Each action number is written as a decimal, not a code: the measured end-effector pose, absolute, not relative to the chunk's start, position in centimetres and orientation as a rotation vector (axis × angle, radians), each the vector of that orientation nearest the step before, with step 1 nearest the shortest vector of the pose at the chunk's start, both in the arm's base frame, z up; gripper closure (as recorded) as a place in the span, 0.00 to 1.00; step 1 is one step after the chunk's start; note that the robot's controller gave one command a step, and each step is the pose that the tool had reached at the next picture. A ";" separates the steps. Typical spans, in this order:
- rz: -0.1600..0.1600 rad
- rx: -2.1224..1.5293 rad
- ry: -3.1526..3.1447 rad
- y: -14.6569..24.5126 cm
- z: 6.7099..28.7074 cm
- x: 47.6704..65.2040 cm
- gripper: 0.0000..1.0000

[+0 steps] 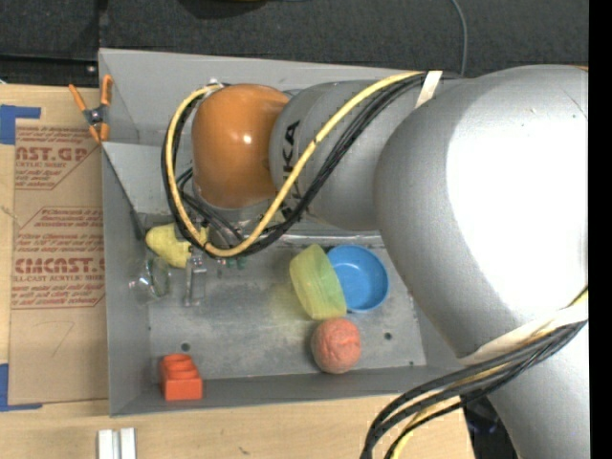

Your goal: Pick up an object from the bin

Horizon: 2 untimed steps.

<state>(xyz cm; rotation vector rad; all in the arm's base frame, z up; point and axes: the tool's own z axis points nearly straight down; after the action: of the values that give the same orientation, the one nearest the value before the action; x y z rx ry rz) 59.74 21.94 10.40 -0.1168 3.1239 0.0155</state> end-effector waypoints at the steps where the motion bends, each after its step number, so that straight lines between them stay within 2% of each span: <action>1: 0.028 0.207 3.094 22.8 8.4 60.4 0.00; 2: 0.033 0.023 3.088 23.1 8.5 60.5 1.00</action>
Offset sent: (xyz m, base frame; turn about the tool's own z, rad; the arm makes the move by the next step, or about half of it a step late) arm -0.0043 0.0099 -0.0340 0.0888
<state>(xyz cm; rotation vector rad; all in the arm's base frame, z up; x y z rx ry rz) 60.48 23.12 8.47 0.0233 3.0879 0.0334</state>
